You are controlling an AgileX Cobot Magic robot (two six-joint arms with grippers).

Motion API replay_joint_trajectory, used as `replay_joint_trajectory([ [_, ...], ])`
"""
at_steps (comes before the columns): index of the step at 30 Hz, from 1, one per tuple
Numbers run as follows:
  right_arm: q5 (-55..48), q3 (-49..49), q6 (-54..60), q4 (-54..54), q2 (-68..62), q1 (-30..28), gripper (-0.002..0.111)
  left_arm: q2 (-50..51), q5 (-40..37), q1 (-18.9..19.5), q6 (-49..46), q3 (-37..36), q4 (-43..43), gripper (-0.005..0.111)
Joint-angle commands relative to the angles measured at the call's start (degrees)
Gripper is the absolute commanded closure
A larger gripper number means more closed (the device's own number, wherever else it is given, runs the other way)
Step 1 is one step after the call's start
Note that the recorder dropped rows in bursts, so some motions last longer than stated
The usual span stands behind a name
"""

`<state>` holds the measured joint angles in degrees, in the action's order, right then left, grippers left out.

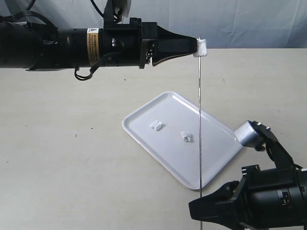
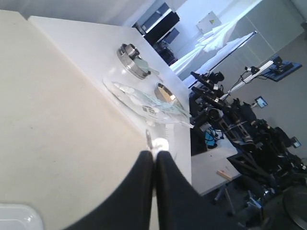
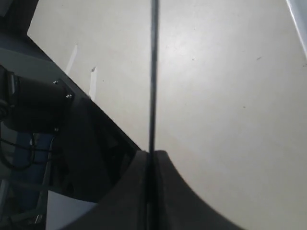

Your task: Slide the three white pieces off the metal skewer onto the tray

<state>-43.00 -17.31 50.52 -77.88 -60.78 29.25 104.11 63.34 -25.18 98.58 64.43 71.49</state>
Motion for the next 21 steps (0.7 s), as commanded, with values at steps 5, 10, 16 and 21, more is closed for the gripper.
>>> replay_joint_trajectory([
  [5, -0.72, 0.44, -0.25, 0.48, -0.33, 0.06, 0.109, 0.21, -2.37, 3.89, -0.7, 1.29, -1.75, 0.107],
  [10, -0.86, 0.53, -0.25, 0.48, -0.33, 0.06, 0.109, 0.43, -4.22, 6.01, 0.31, 1.88, 1.31, 0.107],
  [16, 2.06, -0.49, -0.25, 0.15, -0.33, 0.06, 0.109, 5.15, -10.71, 5.19, 8.86, 1.88, 17.37, 0.107],
  [21, 10.5, -2.52, -2.73, 0.29, -0.1, 0.06, 0.109, 13.37, -13.29, 3.66, 18.77, 1.88, 22.33, 0.107],
])
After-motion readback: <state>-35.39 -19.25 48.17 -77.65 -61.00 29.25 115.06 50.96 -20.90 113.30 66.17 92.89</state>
